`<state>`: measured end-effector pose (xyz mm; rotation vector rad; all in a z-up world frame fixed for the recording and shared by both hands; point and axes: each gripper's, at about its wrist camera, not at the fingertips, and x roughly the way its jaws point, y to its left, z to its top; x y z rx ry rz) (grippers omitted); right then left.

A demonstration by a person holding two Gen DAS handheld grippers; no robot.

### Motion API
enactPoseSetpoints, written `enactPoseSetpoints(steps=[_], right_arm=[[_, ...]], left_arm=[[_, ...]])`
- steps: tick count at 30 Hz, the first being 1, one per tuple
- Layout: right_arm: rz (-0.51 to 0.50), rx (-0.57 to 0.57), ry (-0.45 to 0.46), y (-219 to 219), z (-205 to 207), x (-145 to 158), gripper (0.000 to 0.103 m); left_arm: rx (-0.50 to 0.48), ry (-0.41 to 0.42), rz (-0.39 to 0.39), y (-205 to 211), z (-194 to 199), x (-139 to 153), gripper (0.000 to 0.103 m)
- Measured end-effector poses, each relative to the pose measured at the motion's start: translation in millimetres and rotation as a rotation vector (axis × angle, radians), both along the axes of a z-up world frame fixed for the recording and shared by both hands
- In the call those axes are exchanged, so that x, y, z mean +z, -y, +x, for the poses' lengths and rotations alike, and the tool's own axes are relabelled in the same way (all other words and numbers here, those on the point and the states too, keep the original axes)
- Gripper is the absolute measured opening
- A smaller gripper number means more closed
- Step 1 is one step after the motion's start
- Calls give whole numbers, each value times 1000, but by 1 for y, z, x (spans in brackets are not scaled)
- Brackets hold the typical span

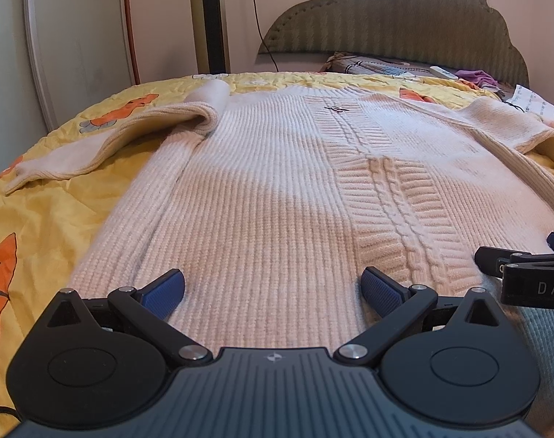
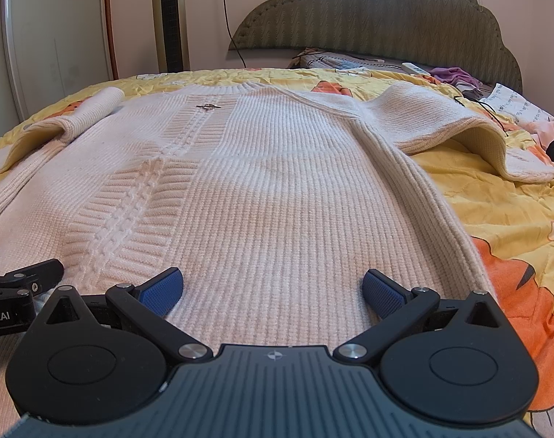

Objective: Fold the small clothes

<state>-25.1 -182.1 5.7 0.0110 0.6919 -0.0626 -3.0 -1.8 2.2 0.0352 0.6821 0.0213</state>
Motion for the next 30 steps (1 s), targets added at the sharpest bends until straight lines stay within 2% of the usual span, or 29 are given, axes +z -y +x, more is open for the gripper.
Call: enactPoseSetpoints(steps=[30], right_arm=[[1, 0, 0, 0, -1, 1, 103]], left_arm=[[0, -1, -12, -1, 0, -1, 103]])
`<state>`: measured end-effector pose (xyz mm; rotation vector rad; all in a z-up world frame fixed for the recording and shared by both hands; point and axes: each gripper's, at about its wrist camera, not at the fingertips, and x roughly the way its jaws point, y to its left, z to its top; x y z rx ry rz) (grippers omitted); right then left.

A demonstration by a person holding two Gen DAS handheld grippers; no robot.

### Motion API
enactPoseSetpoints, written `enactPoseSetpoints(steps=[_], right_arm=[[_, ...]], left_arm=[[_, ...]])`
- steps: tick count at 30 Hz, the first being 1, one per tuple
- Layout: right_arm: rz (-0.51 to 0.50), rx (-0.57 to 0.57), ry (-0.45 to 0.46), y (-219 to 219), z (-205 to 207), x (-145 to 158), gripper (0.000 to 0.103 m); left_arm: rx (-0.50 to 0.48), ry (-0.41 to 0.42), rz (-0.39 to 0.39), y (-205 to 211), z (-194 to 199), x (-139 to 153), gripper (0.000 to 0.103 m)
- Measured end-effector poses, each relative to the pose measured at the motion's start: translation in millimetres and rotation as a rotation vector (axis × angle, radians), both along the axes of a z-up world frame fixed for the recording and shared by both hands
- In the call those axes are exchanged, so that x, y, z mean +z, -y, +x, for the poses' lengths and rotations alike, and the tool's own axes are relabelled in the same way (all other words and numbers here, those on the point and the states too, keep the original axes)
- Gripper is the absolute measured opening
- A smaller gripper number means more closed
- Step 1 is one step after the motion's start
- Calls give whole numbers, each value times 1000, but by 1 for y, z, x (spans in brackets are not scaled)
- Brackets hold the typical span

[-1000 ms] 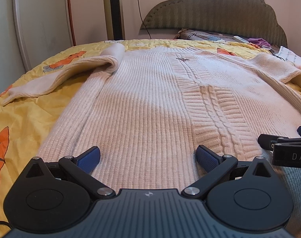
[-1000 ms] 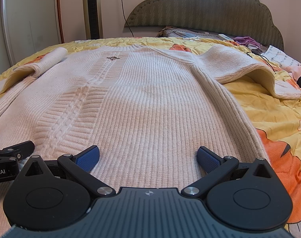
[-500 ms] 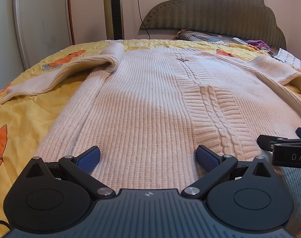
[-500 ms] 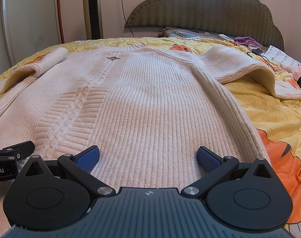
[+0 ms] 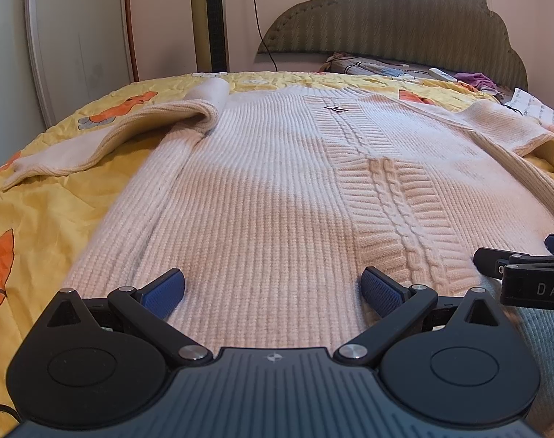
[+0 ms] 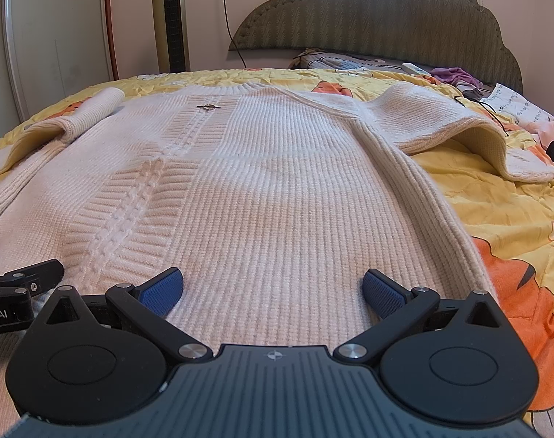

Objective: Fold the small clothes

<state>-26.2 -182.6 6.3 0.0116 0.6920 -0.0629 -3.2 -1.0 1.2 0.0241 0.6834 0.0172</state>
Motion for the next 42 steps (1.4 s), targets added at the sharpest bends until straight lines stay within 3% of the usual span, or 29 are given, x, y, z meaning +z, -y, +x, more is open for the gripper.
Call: enactPoseSetpoints(steps=[11, 20, 27, 31, 42], right_arm=[[0, 0, 0, 0, 0, 0, 103], [-1, 0, 0, 0, -1, 0, 103], [-4, -2, -38, -1, 3, 4, 103], [18, 13, -73, 1, 18, 11, 103], [60, 37, -8, 44, 77, 38, 103]], left_arm=[[5, -35, -5, -1, 2, 4, 103], [-11, -46, 46, 6, 3, 10, 103], [-65, 15, 74, 15, 5, 27, 103], [-88, 20, 71, 22, 25, 35, 103], [-131, -40, 5, 45, 97, 36, 103]])
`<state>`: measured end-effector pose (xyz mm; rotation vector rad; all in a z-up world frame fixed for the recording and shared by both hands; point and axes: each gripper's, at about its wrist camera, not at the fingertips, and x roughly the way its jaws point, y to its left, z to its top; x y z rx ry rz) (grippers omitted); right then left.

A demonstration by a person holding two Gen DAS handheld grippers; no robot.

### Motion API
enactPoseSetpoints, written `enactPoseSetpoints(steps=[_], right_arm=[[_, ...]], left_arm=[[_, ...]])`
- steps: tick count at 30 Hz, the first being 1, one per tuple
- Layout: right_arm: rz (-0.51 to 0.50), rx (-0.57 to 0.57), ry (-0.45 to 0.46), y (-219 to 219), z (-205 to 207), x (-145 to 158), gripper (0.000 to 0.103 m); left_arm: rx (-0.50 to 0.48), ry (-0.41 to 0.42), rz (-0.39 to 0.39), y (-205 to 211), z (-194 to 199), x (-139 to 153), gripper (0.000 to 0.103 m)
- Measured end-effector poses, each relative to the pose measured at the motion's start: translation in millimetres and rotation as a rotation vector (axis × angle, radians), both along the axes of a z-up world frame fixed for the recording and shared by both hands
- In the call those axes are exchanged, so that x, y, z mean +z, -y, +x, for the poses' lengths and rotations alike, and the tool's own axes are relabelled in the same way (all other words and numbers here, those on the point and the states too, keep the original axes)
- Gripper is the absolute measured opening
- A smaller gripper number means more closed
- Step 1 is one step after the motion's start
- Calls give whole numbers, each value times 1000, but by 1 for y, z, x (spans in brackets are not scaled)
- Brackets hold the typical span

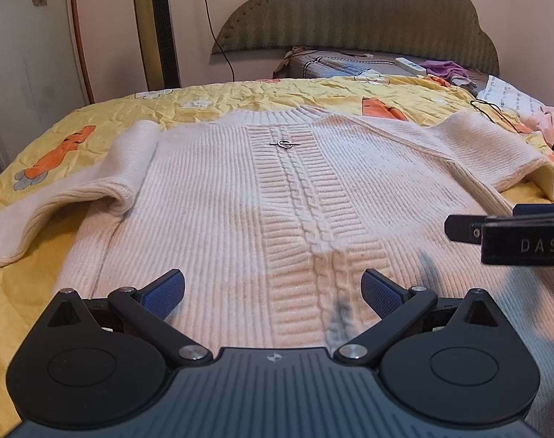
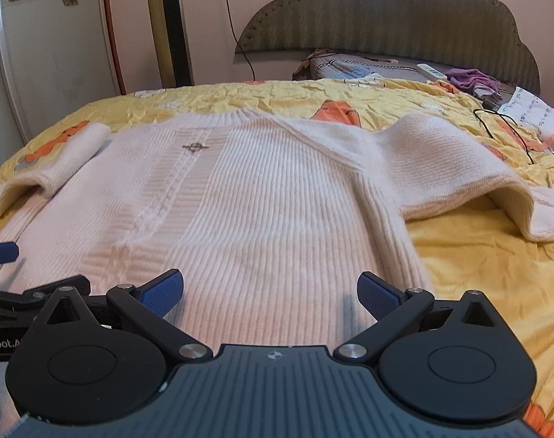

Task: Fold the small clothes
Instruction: 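Grasp the sweater sleeve cuff with the right gripper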

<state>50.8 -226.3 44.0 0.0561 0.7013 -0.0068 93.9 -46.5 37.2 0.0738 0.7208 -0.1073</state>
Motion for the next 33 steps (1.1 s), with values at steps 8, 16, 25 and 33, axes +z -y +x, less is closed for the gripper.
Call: enactPoseSetpoints(steps=[8, 16, 25, 33], right_arm=[[57, -118, 111, 90, 36, 28, 100], [389, -547, 175, 283, 24, 22, 81], [626, -784, 152, 376, -5, -18, 56], [663, -802, 151, 378, 1, -33, 54]], left_arm=[[-9, -21, 12, 19, 45, -7, 103], [-25, -94, -67, 25, 70, -19, 103], [-6, -103, -41, 28, 81, -22, 103], [5, -110, -26, 24, 78, -21, 103]])
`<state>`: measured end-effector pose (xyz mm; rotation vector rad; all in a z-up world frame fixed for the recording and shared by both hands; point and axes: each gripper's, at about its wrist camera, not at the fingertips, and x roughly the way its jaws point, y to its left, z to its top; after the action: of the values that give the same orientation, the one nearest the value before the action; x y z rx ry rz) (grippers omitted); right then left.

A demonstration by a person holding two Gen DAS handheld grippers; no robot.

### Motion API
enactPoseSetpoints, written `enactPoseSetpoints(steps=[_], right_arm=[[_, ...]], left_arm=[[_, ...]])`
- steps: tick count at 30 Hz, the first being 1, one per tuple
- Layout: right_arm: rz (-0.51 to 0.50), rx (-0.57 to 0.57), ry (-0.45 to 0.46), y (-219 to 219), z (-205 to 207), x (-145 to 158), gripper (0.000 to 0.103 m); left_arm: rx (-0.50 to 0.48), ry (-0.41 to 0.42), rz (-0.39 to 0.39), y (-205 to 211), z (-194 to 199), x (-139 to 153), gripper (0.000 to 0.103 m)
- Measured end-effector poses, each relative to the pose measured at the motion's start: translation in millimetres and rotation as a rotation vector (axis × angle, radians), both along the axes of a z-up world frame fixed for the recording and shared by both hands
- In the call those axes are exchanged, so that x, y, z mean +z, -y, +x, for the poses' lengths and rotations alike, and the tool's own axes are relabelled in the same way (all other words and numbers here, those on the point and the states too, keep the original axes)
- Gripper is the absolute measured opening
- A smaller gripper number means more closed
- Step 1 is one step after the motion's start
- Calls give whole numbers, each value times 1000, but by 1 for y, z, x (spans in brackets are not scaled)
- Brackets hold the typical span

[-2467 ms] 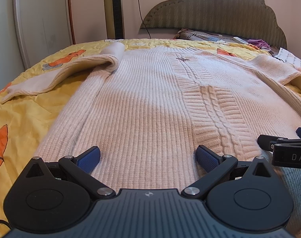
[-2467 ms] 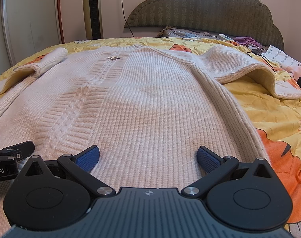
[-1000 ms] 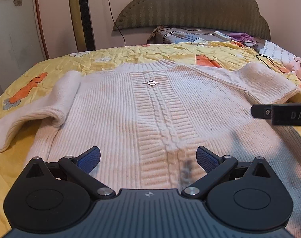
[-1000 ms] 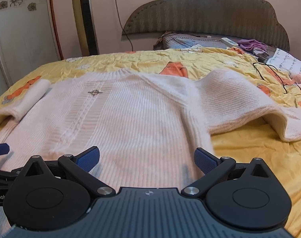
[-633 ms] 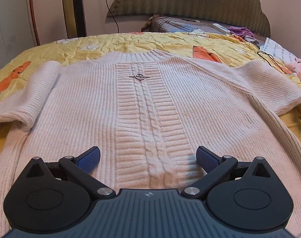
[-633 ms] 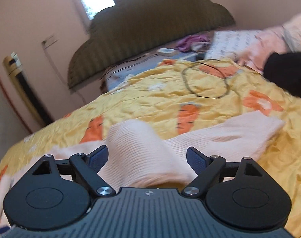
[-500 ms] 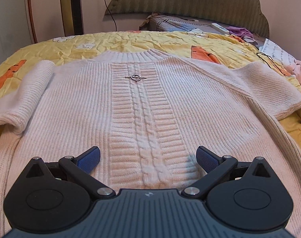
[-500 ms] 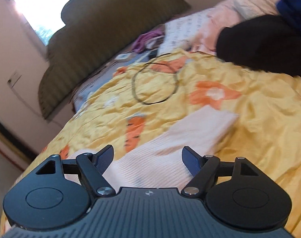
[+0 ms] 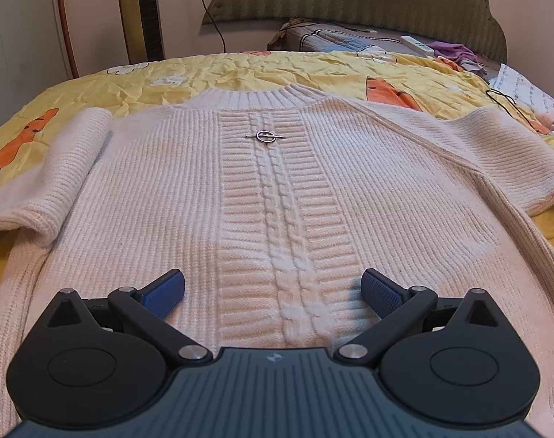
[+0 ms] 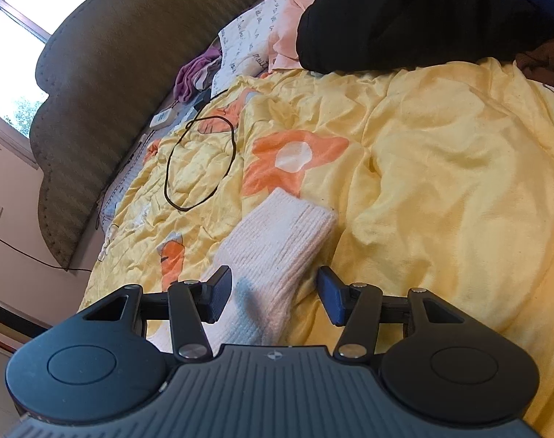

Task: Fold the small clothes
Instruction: 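Grasp the sweater sleeve cuff with the right gripper, then carry the sleeve across the sweater body with the right gripper while the left gripper grasps the other cuff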

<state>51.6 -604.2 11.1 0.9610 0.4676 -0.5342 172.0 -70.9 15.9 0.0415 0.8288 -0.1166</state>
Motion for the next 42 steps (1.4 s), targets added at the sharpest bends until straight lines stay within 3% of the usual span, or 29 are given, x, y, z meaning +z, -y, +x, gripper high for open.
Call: enactPoseSetpoints(steps=[2, 3, 4, 8, 11, 15, 18, 20, 25, 28, 31, 35, 38, 39, 42], right_arm=[[-21, -5, 18, 4, 6, -2, 50], [-26, -23, 27, 6, 8, -4, 37], [-25, -27, 29, 7, 10, -6, 18], [-36, -9, 53, 1, 13, 6, 17], [-25, 18, 186, -14, 9, 36, 15], [-111, 203, 316, -79, 33, 87, 15], [-129, 382, 354, -142, 65, 102, 15], [-112, 490, 349, -183, 88, 98, 15], [-60, 683, 239, -275, 127, 58, 15], [-68, 741, 171, -313, 122, 34, 15], [-38, 743, 150, -320, 112, 21, 15], [-89, 776, 156, -321, 101, 25, 16], [-118, 851, 122, -327, 100, 26, 32], [-96, 866, 112, -326, 100, 25, 42], [-52, 875, 138, -318, 88, 25, 46]], left_arm=[[8, -1, -14, -2, -1, 3, 103], [14, -3, -25, -4, -1, 4, 103], [21, -3, -41, -7, -2, 7, 103], [0, 9, -164, -24, -5, 18, 103], [-17, 43, -321, -44, -2, 33, 103], [7, 74, -582, -76, 6, 46, 103], [29, 64, -753, -91, 12, 45, 103], [31, 12, -822, -91, 22, 40, 103], [16, -57, -891, -81, 38, 24, 103], [18, -140, -995, -75, 48, 5, 103], [15, -204, -1088, -63, 60, -6, 103], [-36, -275, -1098, -36, 87, -16, 103], [3, -376, -1049, -22, 100, -38, 101], [-6, -351, -1030, -20, 98, -36, 101], [0, -333, -1004, -18, 95, -36, 94]])
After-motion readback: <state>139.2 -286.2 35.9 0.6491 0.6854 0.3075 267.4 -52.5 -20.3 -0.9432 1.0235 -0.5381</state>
